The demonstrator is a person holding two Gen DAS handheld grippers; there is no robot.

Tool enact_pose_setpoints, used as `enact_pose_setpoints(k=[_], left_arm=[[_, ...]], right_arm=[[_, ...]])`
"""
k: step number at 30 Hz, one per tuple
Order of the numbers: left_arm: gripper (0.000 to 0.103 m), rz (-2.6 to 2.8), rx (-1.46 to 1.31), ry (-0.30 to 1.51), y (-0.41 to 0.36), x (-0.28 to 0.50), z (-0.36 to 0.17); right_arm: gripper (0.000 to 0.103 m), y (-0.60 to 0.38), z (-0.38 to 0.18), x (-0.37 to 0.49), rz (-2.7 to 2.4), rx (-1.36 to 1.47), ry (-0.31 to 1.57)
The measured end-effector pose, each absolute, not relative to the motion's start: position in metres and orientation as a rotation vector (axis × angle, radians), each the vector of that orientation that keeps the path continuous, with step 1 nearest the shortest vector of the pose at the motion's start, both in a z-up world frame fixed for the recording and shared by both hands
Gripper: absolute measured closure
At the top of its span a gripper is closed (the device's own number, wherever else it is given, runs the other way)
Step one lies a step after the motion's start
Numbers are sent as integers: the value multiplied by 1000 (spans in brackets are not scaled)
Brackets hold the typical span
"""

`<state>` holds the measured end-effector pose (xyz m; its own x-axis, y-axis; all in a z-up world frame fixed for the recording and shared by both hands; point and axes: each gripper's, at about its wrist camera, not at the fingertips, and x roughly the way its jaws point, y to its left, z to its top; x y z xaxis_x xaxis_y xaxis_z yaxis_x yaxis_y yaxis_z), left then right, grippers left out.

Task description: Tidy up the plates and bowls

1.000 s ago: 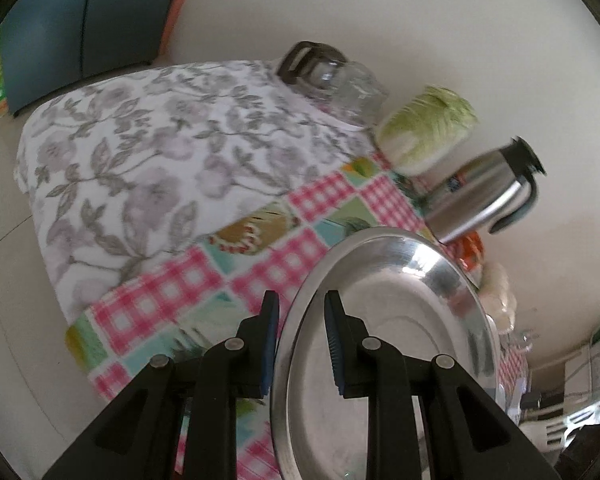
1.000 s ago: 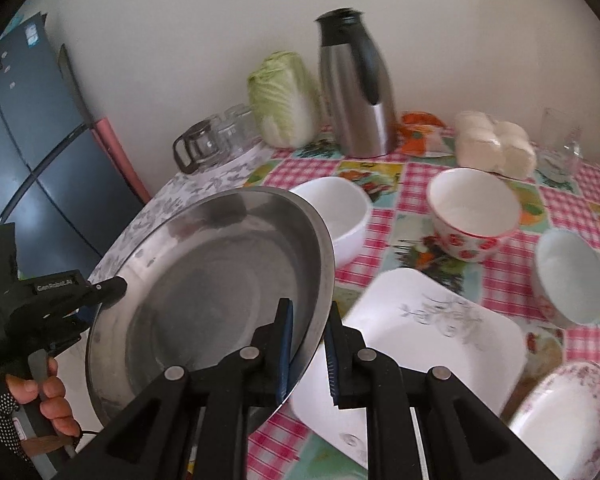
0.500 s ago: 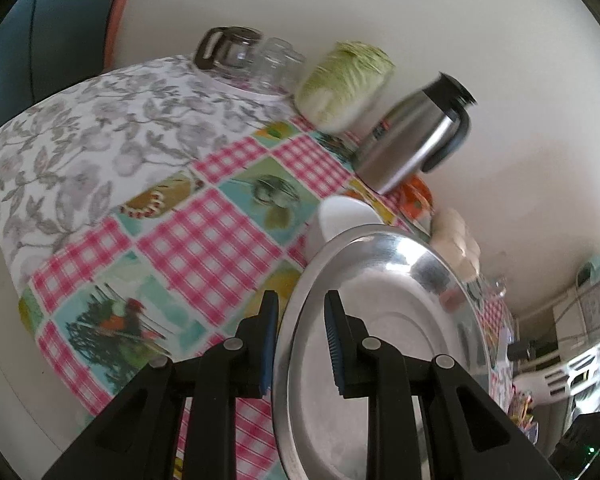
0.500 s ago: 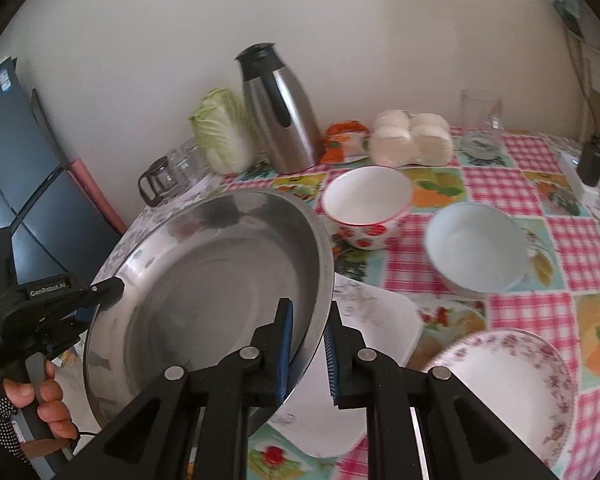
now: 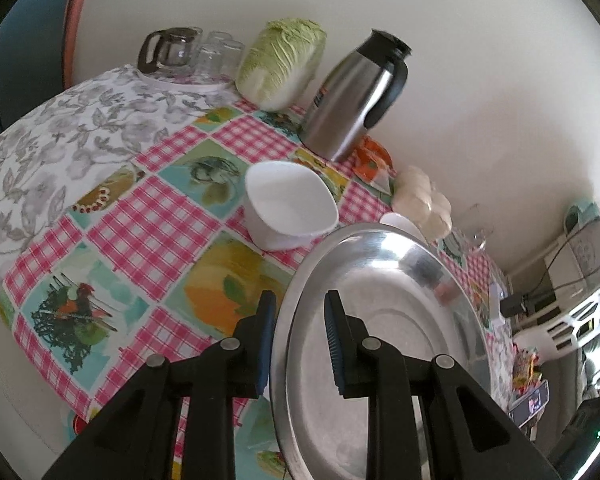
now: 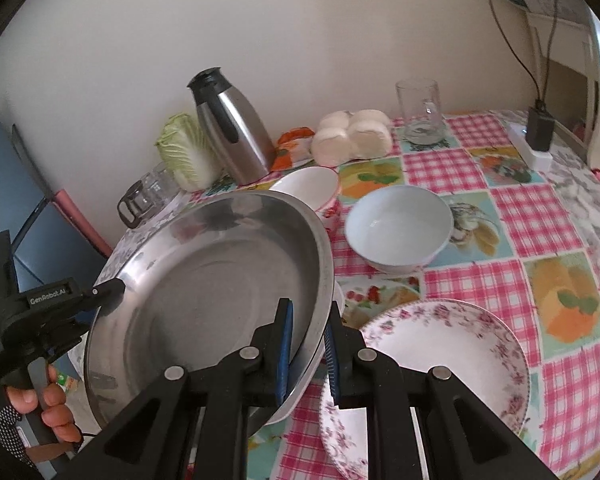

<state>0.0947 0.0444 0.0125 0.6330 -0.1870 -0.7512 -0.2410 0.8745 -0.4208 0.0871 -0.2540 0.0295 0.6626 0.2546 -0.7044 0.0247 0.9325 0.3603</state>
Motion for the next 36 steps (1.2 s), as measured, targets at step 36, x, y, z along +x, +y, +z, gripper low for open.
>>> enact_pose_setpoints(k=[36], left_arm=[[79,46,-526,1042,45,128,-45]], right_arm=[[85,-261,-25,108,84,386,976]])
